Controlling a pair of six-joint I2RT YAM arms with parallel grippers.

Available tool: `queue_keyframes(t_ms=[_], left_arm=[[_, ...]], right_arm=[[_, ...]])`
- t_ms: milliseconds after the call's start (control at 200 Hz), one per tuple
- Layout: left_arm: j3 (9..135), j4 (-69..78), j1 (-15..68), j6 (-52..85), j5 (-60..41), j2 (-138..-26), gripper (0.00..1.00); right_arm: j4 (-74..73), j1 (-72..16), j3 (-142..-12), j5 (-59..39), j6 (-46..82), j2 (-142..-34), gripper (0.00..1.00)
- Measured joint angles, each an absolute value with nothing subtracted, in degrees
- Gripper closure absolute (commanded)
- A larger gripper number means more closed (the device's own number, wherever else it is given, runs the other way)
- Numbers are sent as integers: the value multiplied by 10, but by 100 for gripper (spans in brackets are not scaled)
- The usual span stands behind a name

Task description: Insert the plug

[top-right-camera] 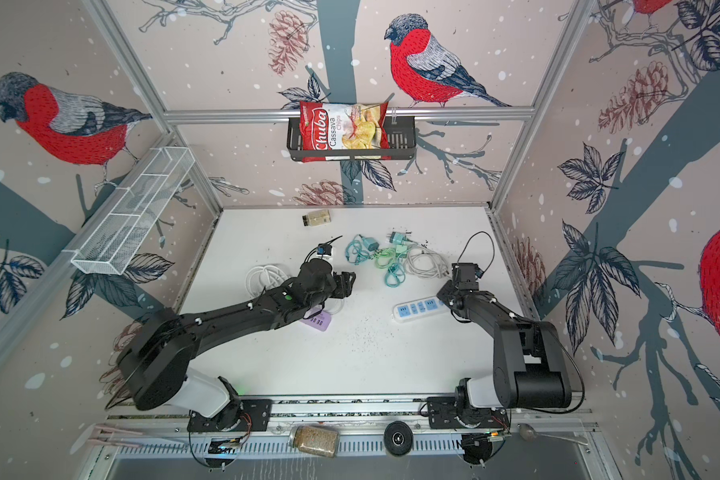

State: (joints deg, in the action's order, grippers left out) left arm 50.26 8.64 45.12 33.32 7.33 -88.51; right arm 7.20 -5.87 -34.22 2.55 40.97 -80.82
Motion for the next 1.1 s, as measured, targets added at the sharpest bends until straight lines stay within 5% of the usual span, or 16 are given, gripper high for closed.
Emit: queue_keyframes(t_ms=[425,1101], left_arm=[[460,120,453,345,-10,-917,38],[390,134,476,386,-37,-941,42]], right_arm=[[60,-229,-335,9,542,-807,42],[95,-205,-340,56,552,-733,34]])
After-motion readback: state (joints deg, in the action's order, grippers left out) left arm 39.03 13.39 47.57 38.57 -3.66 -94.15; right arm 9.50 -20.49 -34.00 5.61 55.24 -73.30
